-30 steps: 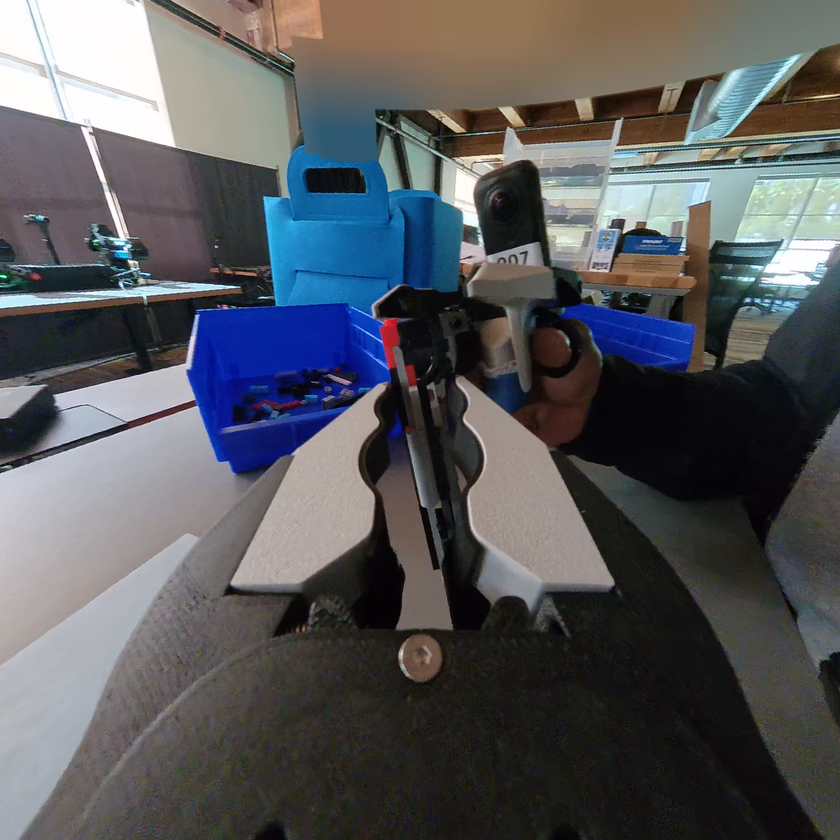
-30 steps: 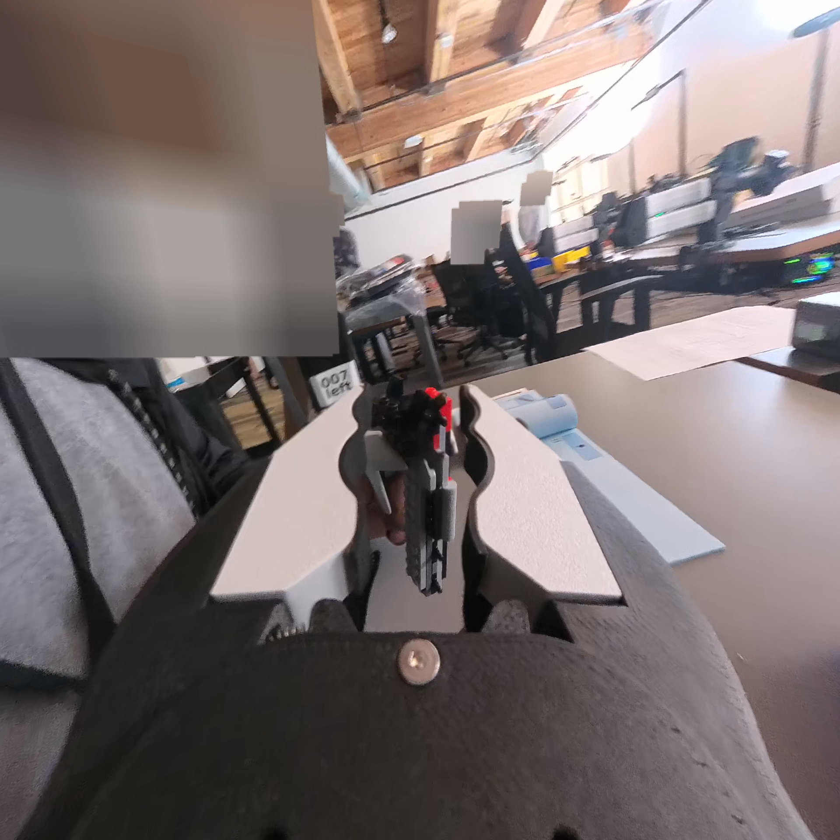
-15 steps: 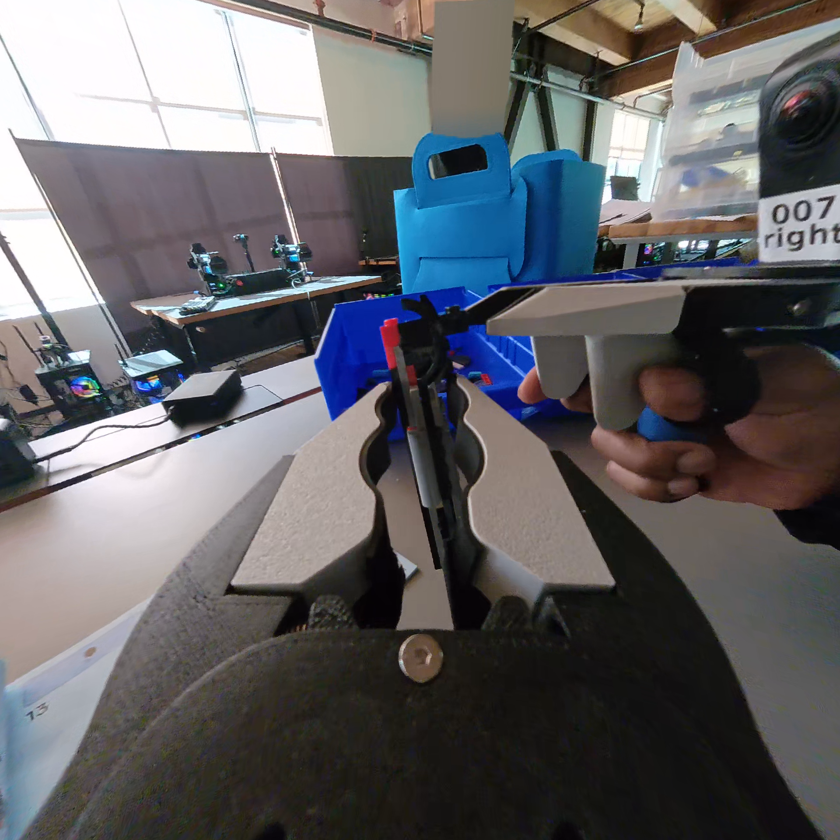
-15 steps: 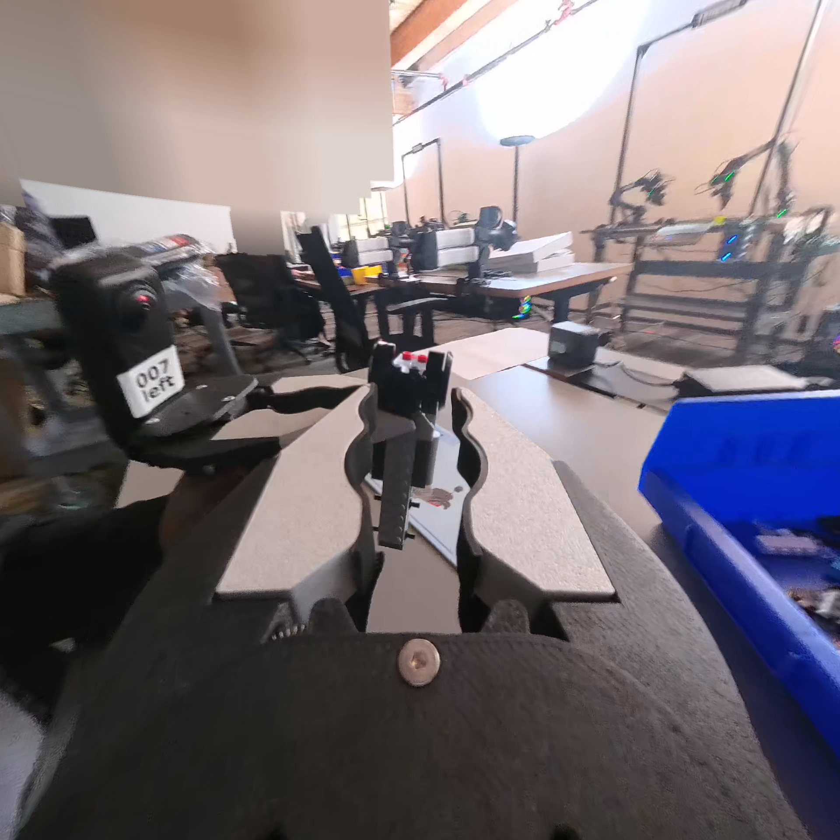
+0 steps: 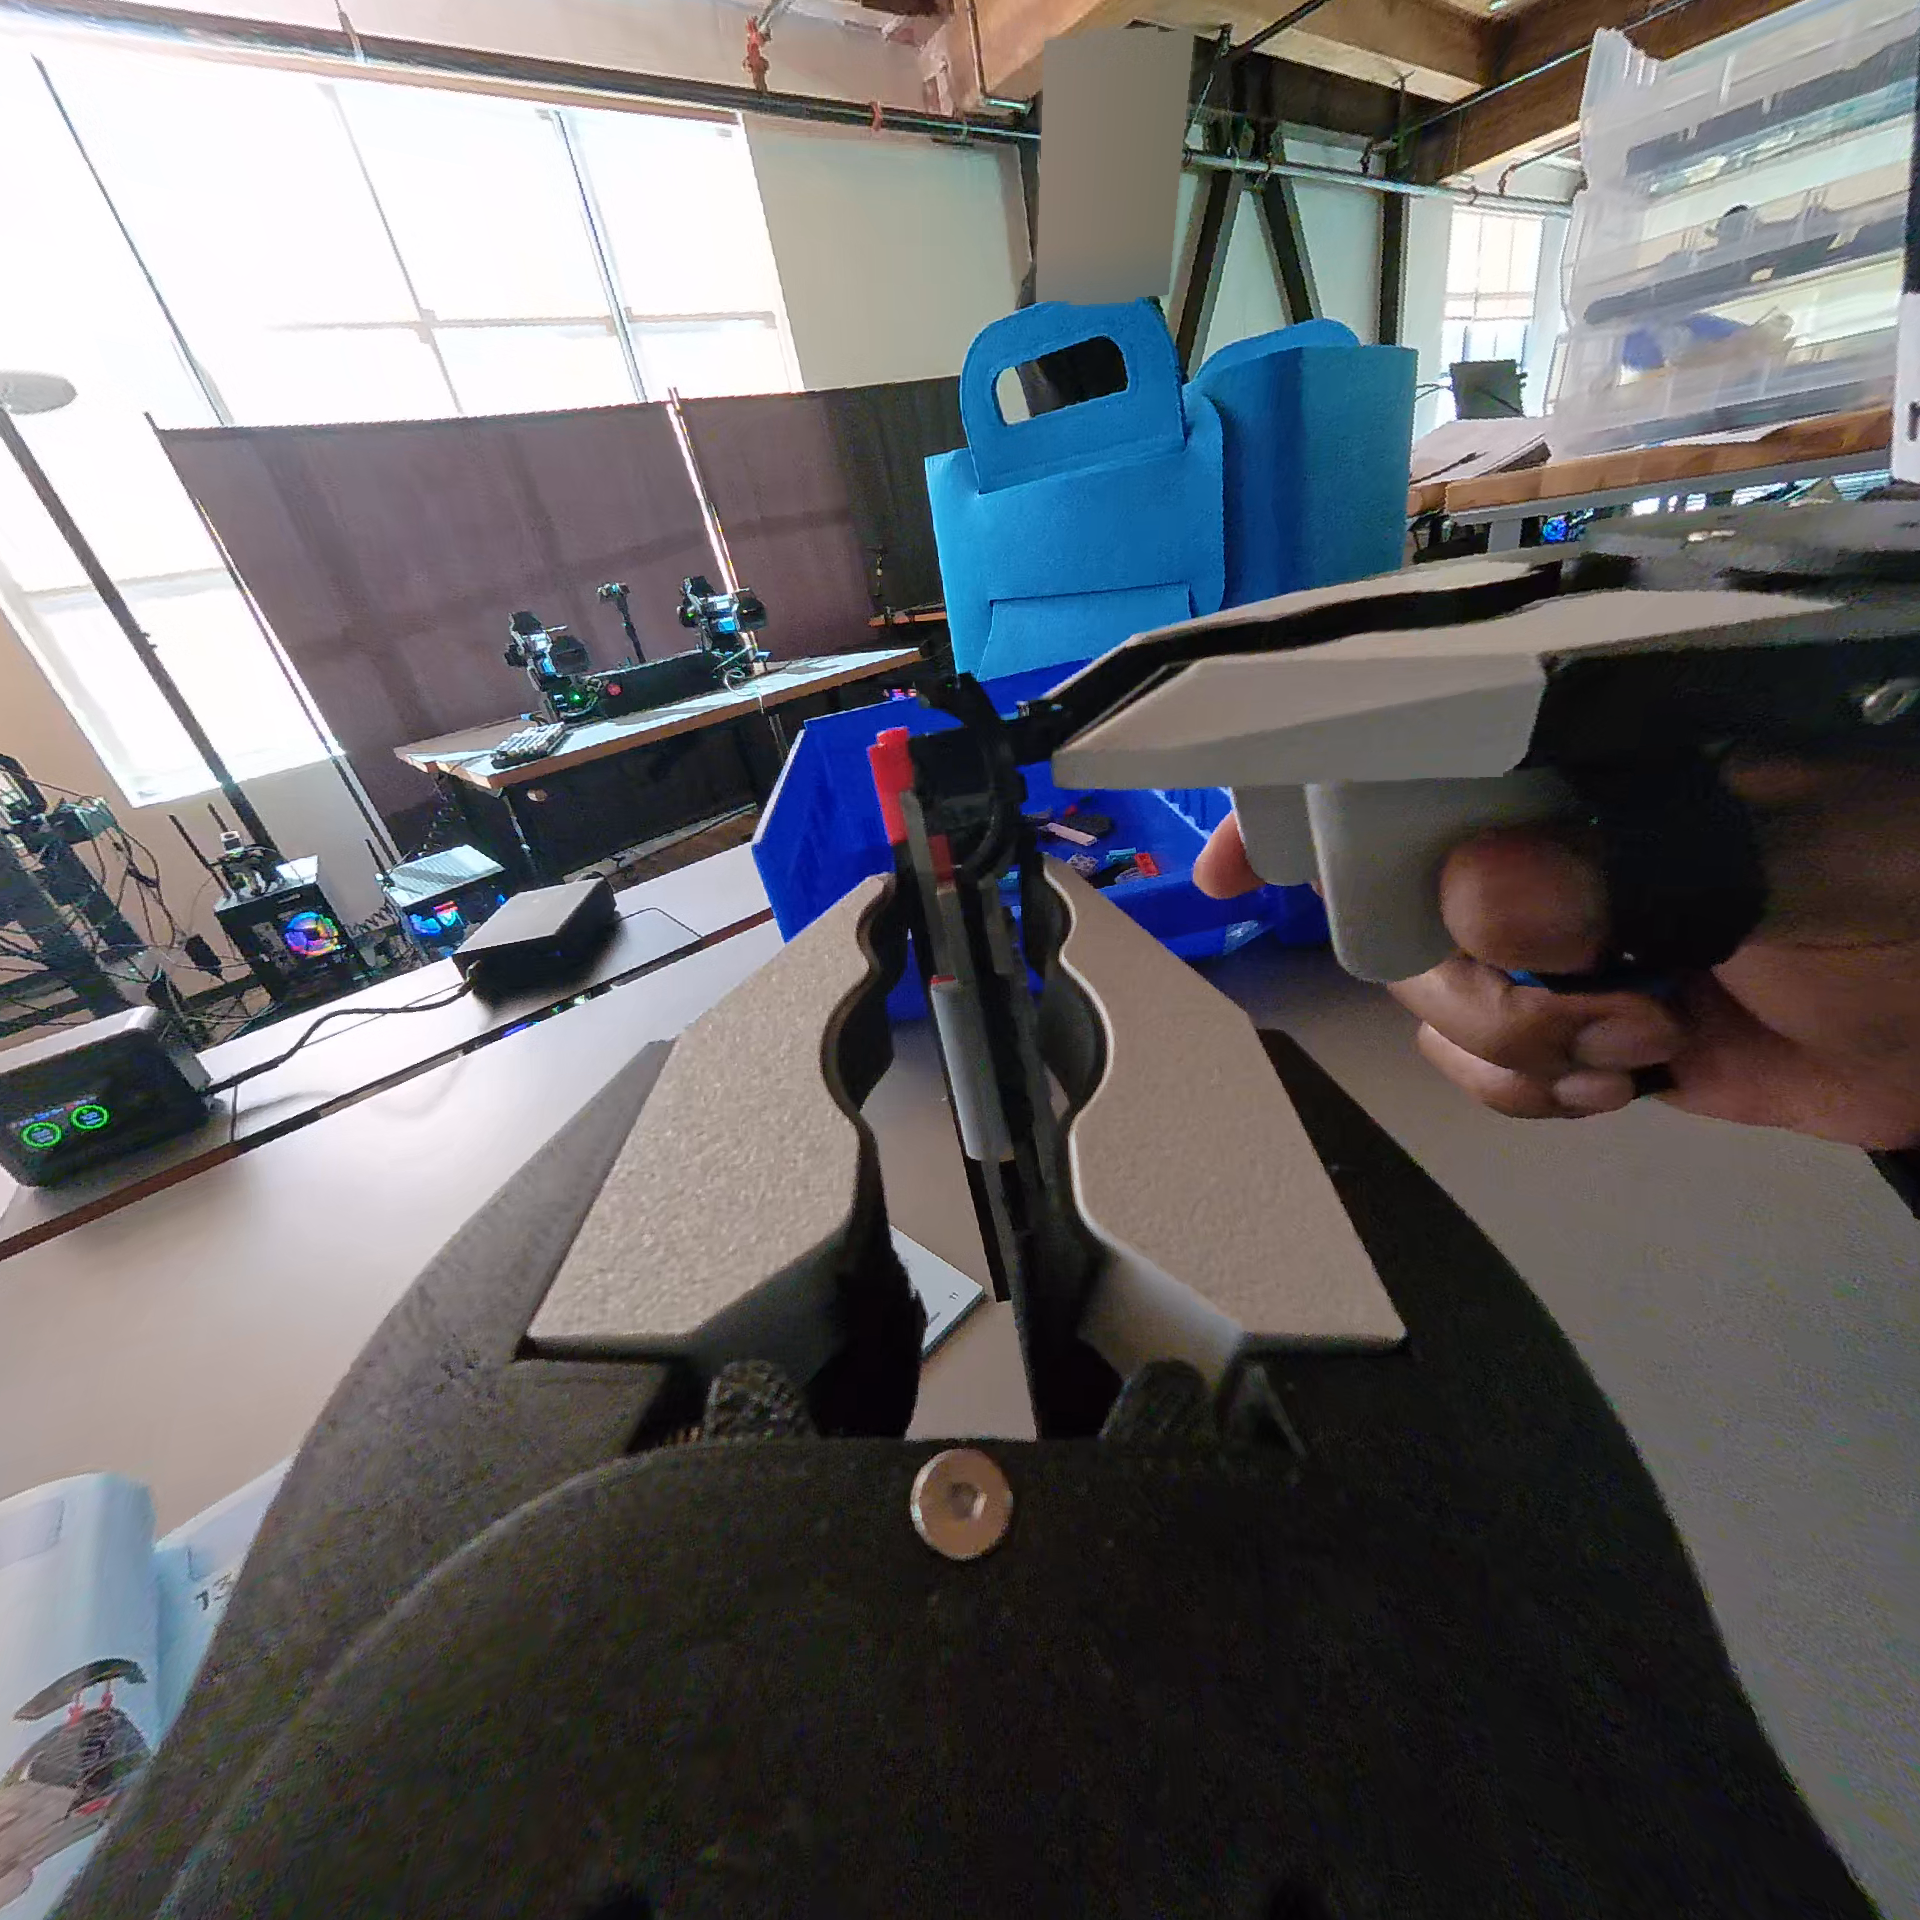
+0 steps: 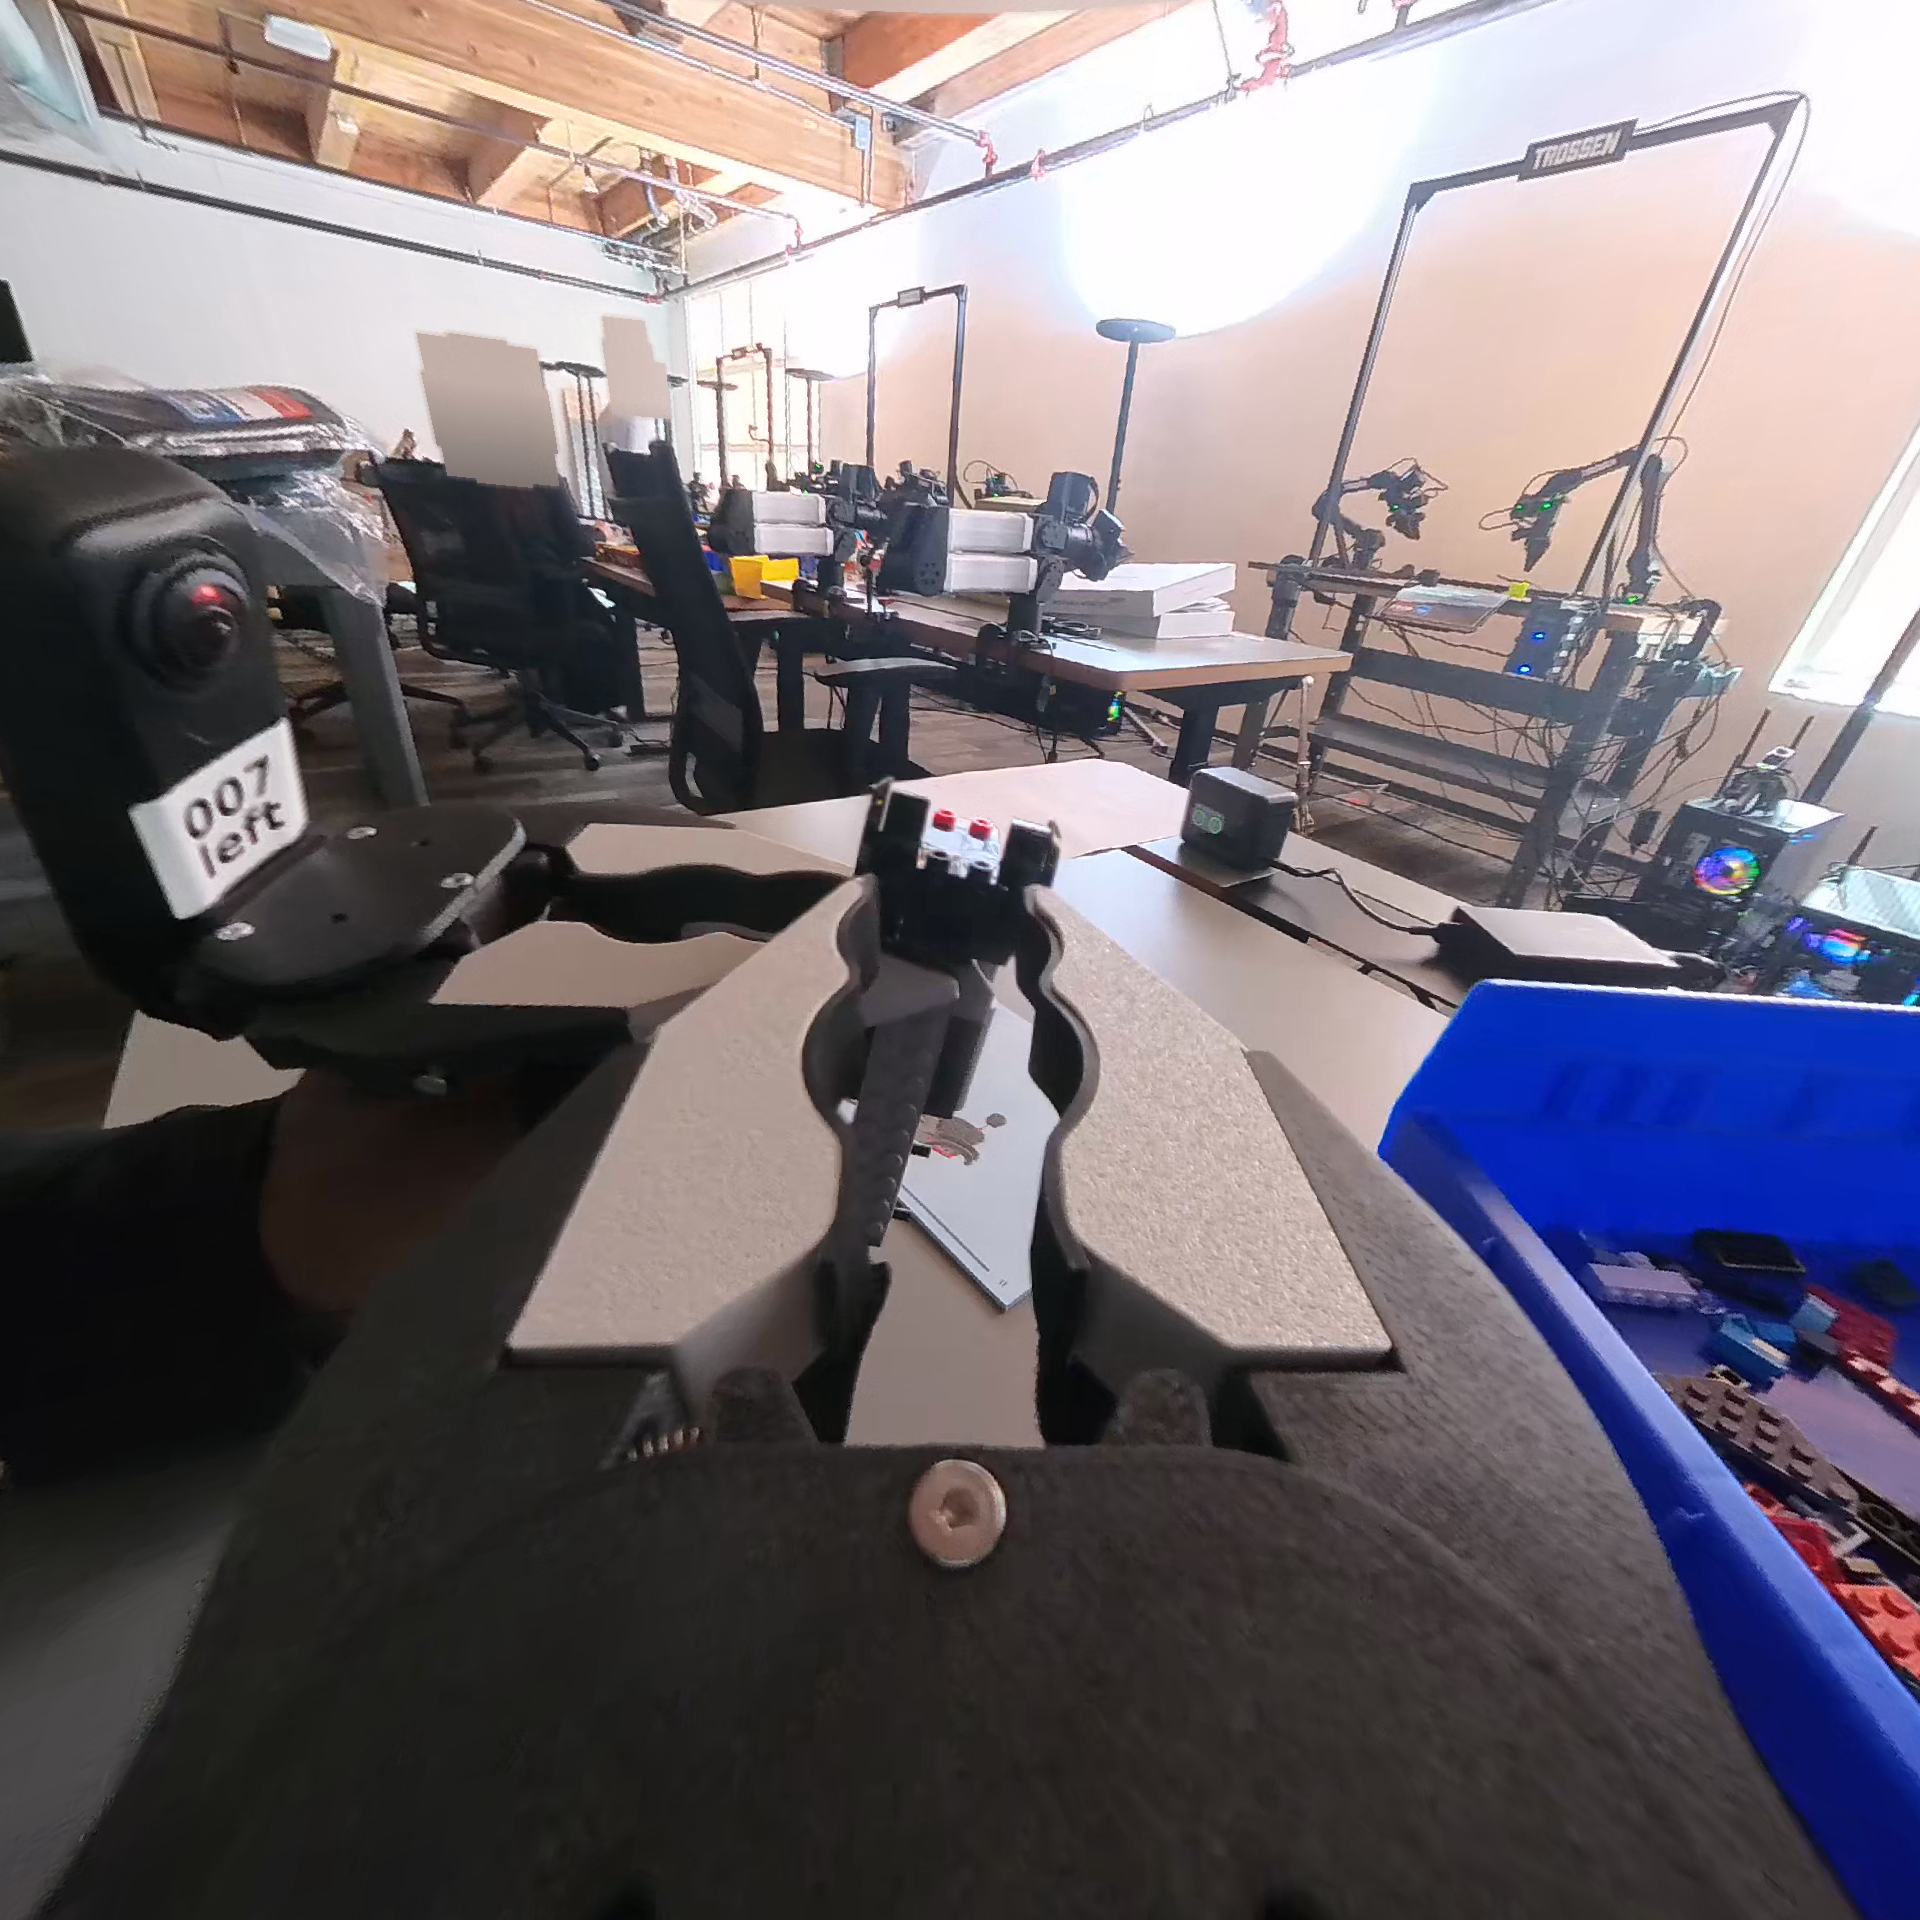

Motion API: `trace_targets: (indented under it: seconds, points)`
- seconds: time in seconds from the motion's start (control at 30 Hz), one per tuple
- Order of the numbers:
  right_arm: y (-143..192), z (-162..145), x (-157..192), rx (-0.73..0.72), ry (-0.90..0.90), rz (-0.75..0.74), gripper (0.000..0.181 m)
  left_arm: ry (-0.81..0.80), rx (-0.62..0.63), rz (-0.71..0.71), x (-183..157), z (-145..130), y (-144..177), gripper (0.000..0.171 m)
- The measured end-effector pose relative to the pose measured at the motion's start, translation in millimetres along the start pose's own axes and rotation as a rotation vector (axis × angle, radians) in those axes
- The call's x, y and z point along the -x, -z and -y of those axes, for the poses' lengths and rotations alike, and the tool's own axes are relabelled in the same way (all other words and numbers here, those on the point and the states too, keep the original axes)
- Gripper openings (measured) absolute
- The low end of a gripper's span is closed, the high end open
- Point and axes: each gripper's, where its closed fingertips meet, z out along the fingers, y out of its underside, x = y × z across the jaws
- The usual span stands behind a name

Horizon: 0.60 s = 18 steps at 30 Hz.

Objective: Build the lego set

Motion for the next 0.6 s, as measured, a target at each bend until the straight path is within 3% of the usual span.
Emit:
trace_targets:
  seconds: [0.2,0.6]
  points:
    - [-0.8,0.1,-1.3,-0.004,0.010,-0.018,0.022,-0.024,-0.002,0.011,0.6,0.4,1.0,0.020]
    - [-1.2,2.1,-1.0,-0.034,-0.197,0.007,0.021,-0.060,-0.024,0.031,1.2,3.0,4.0,0.019]
